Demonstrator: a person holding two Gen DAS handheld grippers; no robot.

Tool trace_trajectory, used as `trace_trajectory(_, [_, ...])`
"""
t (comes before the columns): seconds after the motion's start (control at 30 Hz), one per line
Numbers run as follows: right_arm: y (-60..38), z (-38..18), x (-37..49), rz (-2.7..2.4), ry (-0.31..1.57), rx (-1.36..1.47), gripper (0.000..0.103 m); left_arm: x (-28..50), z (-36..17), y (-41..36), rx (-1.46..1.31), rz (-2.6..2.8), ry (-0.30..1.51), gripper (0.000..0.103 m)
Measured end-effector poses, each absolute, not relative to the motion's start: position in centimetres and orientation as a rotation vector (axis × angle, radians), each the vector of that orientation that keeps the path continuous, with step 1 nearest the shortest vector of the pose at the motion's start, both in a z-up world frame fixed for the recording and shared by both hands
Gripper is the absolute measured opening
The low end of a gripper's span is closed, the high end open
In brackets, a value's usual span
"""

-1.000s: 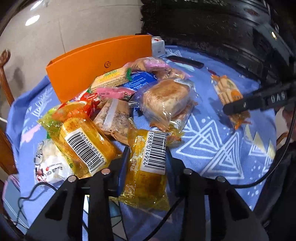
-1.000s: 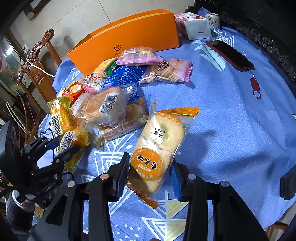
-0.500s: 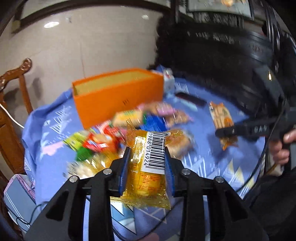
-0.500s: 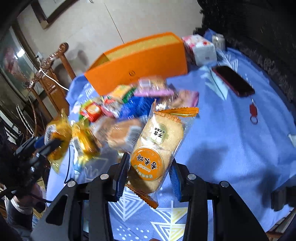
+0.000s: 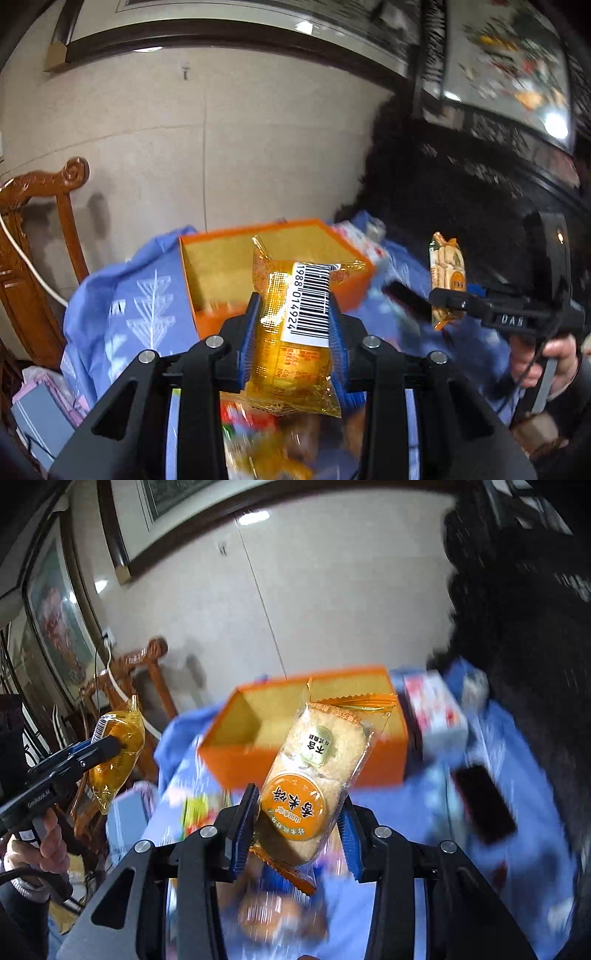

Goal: Organize snacks
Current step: 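Lift both packs over the orange box and release them inside, then grasp the barcoded bread loaf with the right gripper while the left grasps a yellow bread pack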

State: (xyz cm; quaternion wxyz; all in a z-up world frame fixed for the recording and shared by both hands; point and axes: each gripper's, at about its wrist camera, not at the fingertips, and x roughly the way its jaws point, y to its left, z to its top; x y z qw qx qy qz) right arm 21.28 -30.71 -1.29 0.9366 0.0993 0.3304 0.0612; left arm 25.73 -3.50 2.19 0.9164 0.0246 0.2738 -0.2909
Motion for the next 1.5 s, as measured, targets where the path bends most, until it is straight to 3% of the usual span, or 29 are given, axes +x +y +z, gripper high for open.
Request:
trace_trajectory(0.3, [-31.5,0.8,34.0,0.128,0.623,0.165,0.042,39.6,4.0,-7.7,0.1,-0.499,0.582,0.034])
trace_trajectory(0.33, [-31.3,0.6,35.3,0.127,0.617,0.155,0.045,40.7,3.9,-8.0,0.103,-0.483,0.588,0.052])
trace_trajectory(0.37, [-31.1,0.4,36.0,0.119,0.61,0.141,0.056,41.9,3.8,-8.2,0.107,-0.447,0.595,0.072])
trace_trajectory(0.4, [-31.1,0.1,37.0,0.092,0.619,0.117,0.09,42.5,3.7,-8.3,0.11,-0.393,0.593,0.098])
trace_trajectory(0.43, [-31.0,0.0,37.1,0.064,0.619,0.111,0.099,42.8,3.8,-8.0,0.102,-0.322,0.574,0.099])
trace_trajectory(0.87, [-29.0,-3.0,25.3,0.342,0.603,0.08,0.099,31.2,1.7,-3.2,0.129,-0.383,0.528,0.099])
trace_trajectory(1.1, [-24.1,-9.4,17.7,0.537,0.703,-0.256,0.099,22.4,-1.8,-0.3,0.156,-0.348,0.572,0.099])
trace_trajectory(1.5, [-21.5,-15.2,17.7,0.67,0.835,-0.438,0.099,15.4,-8.5,2.6,0.074,-0.272,0.714,0.099])
